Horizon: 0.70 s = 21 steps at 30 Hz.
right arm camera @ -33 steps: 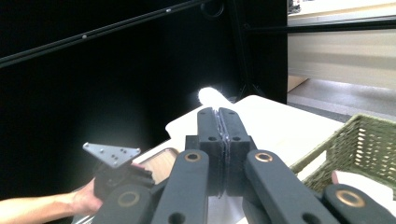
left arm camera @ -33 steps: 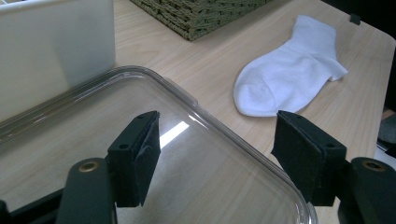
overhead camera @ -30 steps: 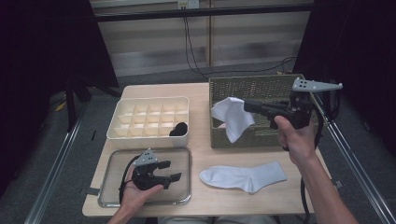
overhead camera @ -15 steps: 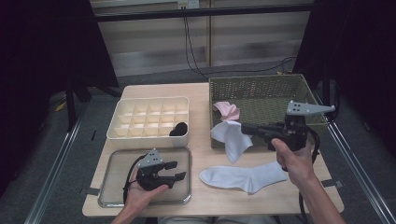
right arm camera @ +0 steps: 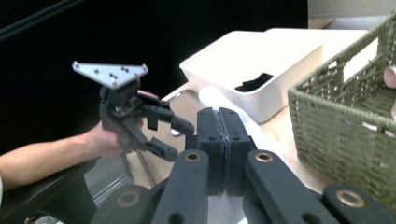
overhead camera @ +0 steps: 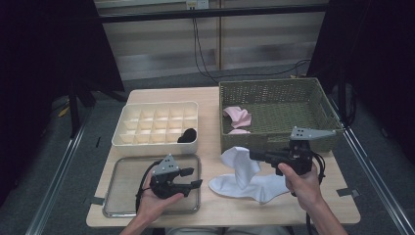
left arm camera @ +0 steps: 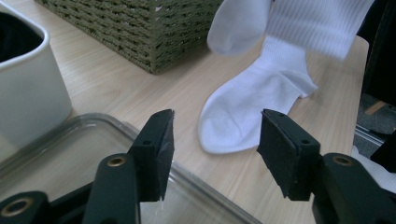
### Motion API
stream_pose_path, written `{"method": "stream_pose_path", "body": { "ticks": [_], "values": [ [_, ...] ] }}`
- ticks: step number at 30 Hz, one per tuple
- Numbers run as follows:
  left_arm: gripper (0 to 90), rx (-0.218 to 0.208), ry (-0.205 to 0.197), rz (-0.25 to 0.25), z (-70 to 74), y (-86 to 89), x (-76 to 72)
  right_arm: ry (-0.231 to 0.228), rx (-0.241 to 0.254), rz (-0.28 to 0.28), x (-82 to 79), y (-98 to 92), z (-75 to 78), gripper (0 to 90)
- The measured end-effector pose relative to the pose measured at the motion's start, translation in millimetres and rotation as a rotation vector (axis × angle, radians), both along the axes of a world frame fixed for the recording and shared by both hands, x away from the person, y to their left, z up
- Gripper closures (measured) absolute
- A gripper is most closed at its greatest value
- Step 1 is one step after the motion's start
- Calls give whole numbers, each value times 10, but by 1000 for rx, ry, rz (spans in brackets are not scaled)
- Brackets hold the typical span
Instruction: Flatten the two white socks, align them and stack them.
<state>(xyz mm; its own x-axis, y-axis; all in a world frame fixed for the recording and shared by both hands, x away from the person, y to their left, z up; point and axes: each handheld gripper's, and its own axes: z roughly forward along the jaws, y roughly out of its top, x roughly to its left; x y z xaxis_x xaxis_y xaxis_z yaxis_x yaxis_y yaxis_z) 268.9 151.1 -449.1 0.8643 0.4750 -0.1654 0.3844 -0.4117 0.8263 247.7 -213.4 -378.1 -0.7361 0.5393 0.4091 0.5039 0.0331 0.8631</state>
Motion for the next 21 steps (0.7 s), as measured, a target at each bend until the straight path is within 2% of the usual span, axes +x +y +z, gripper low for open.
{"method": "stream_pose_path", "body": {
  "ticks": [2,5,8,11,14,20,21],
  "values": [
    [440,13,-9,-9,24,-47,31,16,-8,0,-2,5,-62,890],
    [442,5,-14,-6,72,-140,118,35,-11,5,11,35,-139,890],
    [437,-18,3,-10,79,-246,192,35,-12,23,9,92,-173,890],
    [425,-9,0,-36,47,-340,233,38,-13,40,11,143,-193,890],
    [435,-23,12,-46,9,-387,250,43,-17,51,20,177,-225,890],
    [504,-42,53,-93,-105,-456,279,66,-20,63,39,228,-303,890],
    [522,-35,45,-105,-105,-467,280,72,-22,67,38,239,-309,890]
  ]
}}
